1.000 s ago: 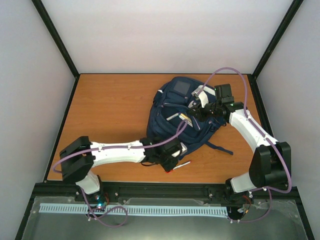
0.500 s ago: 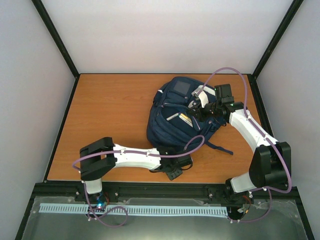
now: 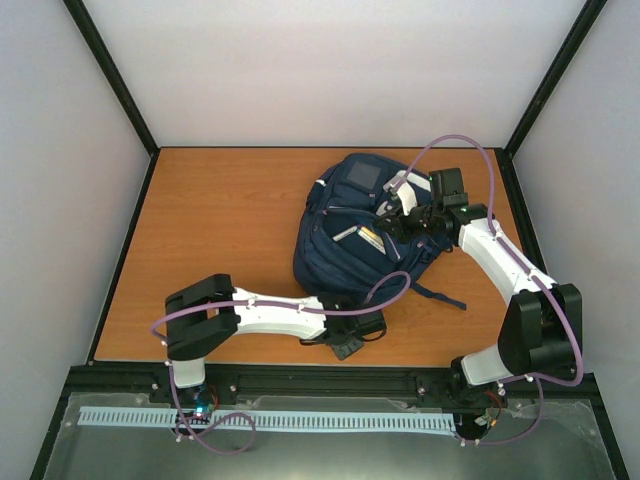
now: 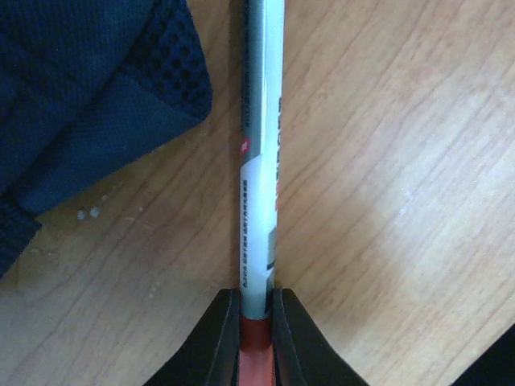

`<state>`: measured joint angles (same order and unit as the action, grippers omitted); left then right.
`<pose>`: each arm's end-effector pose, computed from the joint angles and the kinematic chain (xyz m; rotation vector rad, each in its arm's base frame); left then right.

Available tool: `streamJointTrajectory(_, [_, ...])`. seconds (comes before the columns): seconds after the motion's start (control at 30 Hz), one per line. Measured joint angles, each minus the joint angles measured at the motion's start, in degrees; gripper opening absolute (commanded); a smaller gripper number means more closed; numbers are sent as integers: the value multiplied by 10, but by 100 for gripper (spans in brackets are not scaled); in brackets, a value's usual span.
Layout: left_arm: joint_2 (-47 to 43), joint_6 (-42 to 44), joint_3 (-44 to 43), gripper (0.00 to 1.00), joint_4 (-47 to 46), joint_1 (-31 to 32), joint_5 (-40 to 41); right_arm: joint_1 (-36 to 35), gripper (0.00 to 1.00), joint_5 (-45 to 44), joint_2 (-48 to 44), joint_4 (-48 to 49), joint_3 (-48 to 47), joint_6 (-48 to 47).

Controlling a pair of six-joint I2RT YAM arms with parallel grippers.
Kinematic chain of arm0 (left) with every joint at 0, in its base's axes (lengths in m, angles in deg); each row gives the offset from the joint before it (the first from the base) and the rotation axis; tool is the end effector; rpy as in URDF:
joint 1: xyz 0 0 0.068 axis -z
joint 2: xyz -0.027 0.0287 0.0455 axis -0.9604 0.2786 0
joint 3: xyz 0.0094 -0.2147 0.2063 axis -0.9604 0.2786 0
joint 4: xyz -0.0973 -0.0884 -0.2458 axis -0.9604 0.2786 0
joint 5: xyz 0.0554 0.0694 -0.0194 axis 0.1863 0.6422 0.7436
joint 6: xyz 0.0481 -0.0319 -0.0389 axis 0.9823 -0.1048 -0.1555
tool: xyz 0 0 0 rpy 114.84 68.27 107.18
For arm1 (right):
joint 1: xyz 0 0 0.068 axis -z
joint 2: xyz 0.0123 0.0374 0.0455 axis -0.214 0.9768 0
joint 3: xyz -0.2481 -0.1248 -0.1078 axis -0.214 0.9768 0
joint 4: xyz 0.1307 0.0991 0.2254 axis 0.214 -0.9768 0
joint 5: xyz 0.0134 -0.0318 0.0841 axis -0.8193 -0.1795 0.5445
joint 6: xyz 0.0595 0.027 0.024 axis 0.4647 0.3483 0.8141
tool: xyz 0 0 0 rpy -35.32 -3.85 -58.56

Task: Pack the student bag
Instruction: Pick up the stationery from the center of the board.

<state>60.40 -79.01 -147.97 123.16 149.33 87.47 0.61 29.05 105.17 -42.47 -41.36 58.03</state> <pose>0.1024 -0.3532 0.1435 1.3480 2.5163 -0.0396 0.3149 0.1049 0.2799 -0.9070 2.1043 0.8435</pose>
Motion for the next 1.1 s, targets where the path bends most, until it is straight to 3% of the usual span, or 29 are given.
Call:
streamJointTrajectory(0.5, [-93, -20, 76, 10, 97, 0, -50, 0, 3, 2, 0, -2, 0, -4])
streamJointTrajectory(0.7, [-83, -20, 79, 29, 110, 0, -59, 0, 3, 2, 0, -2, 0, -4])
streamJointTrajectory(1.1, [-50, -13, 33, 24, 116, 0, -49, 1, 3, 2, 0, -3, 0, -4])
